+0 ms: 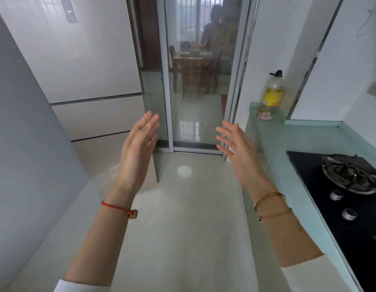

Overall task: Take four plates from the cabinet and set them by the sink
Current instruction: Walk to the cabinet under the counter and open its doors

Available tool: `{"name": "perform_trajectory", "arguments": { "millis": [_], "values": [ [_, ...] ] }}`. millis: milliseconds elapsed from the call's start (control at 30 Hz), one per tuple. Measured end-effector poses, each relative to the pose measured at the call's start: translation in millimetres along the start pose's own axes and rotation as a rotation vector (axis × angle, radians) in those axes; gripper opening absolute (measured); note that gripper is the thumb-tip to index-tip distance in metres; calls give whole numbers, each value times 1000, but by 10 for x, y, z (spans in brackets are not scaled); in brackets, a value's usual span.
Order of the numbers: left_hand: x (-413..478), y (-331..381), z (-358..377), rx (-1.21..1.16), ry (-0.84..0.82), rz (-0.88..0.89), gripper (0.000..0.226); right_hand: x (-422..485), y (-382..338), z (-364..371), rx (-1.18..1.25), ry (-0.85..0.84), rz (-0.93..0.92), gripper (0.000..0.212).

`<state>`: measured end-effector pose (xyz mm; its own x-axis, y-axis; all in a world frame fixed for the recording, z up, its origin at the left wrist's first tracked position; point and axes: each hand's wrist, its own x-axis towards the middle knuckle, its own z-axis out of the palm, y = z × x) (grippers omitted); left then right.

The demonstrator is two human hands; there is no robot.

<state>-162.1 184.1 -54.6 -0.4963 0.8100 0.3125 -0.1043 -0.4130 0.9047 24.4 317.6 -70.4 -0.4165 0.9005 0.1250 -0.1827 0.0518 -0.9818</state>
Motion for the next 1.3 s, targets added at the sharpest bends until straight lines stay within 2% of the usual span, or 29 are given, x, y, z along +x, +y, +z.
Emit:
{"name": "perform_trajectory", "arguments": {
  "millis": [133,267,467,733,1300],
  "values": [
    [486,-180,-109,-2,-48,-39,57,410,134,111,-8,38,-3,40],
    [876,-390,-144,-12,-70,-89,53,740,318,107,-2,63,17,40],
    [1513,-778,-150,2,-79,-120,65,1380,582,21,-6,85,42,46],
    [2652,-1220,-13,6,-88,-123,54,2582,726,-142,26,73,34,45],
    [5111,-2230,349,-49,-68,-126,50,5191,894,-468,55,78,55,43]
  ]
}}
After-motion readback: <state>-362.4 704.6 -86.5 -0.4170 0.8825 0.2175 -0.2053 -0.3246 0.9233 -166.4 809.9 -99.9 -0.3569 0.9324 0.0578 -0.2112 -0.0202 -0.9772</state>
